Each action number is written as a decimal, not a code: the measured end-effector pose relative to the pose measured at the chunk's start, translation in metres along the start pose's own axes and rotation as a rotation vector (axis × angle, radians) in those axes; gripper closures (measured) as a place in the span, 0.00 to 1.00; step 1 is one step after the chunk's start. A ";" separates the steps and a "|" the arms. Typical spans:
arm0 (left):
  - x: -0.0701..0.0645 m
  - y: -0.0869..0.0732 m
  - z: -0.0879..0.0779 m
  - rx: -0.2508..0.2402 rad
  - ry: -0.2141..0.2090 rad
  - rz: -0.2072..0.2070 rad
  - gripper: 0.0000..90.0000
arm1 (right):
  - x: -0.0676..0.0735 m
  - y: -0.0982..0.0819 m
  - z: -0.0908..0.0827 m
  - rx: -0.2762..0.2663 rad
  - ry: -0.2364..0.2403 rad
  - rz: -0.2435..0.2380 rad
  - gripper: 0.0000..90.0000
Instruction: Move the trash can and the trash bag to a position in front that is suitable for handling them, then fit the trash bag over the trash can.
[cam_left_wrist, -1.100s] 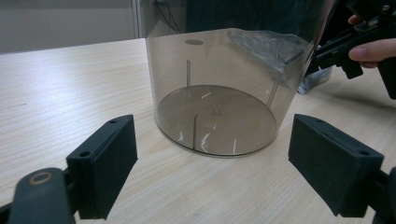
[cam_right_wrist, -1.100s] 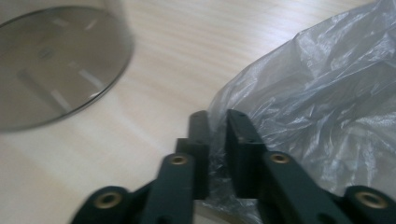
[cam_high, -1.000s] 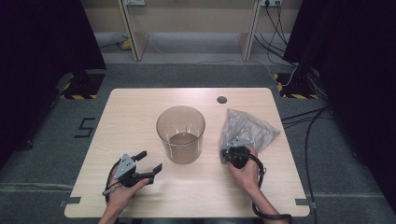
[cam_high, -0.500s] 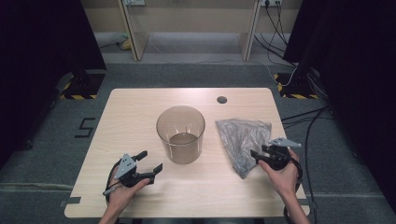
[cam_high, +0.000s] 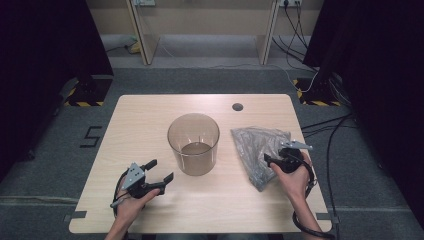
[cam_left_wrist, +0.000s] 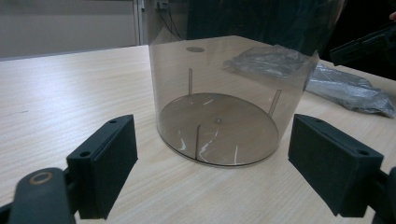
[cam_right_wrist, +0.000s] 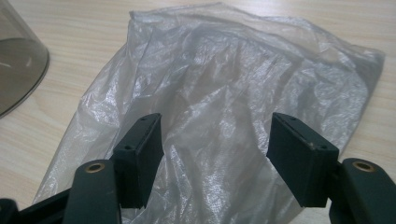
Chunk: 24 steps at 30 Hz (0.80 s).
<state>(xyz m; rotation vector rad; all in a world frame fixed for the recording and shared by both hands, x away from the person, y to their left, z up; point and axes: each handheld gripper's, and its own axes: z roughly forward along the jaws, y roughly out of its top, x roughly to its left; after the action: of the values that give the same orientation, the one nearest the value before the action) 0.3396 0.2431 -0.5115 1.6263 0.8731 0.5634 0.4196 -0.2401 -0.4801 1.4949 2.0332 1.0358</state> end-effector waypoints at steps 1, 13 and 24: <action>0.000 0.000 0.001 0.001 0.000 -0.002 0.16 | 0.000 0.000 0.000 0.000 0.000 0.000 0.40; 0.000 -0.001 -0.002 -0.004 0.010 0.001 0.16 | -0.009 -0.001 -0.010 -0.026 -0.022 0.029 0.38; -0.001 0.001 -0.002 -0.009 0.018 0.005 0.16 | -0.007 0.006 0.000 0.008 -0.017 0.016 0.34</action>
<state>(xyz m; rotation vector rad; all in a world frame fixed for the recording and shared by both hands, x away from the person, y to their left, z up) 0.3381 0.2436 -0.5106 1.6180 0.8796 0.5852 0.4257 -0.2461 -0.4758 1.5213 2.0188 1.0194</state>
